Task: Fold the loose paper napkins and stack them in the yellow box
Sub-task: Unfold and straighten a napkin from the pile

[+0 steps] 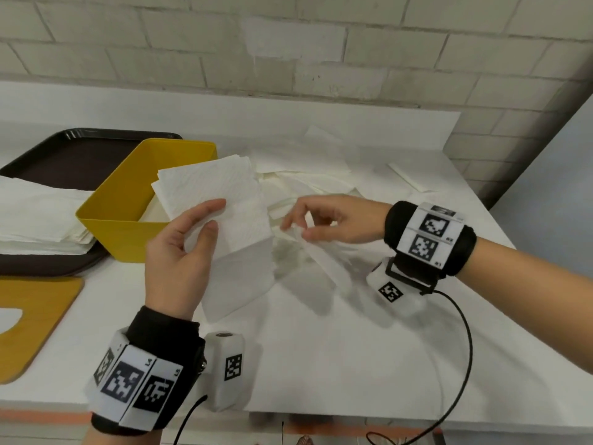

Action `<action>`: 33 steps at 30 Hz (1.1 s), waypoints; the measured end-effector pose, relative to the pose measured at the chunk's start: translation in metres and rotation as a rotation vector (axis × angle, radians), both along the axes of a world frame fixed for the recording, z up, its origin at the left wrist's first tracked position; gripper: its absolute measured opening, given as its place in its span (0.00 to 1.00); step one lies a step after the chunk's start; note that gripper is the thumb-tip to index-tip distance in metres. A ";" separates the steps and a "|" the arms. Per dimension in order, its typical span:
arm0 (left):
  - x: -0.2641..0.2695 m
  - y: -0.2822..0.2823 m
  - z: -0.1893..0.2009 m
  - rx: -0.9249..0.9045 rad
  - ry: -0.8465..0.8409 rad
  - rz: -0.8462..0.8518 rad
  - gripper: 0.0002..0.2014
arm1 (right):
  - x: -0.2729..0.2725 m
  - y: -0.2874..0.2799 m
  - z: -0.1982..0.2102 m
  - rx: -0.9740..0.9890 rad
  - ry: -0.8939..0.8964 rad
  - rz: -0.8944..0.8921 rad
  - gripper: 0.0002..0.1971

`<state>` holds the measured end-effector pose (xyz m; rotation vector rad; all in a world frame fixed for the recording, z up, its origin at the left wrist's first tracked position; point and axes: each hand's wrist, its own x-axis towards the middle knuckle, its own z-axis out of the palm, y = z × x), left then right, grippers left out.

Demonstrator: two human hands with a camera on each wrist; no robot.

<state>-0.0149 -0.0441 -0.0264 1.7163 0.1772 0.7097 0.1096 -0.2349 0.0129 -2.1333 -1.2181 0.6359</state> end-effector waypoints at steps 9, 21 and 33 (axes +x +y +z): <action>0.006 -0.014 0.016 -0.263 -0.081 -0.201 0.12 | -0.018 0.019 0.046 0.645 0.135 -0.415 0.09; 0.012 -0.017 0.025 -0.143 -0.241 -0.235 0.19 | -0.033 0.036 0.042 0.768 0.244 -0.603 0.08; 0.011 -0.025 0.025 -0.210 -0.279 -0.116 0.09 | -0.038 0.046 0.031 0.624 0.005 -0.641 0.13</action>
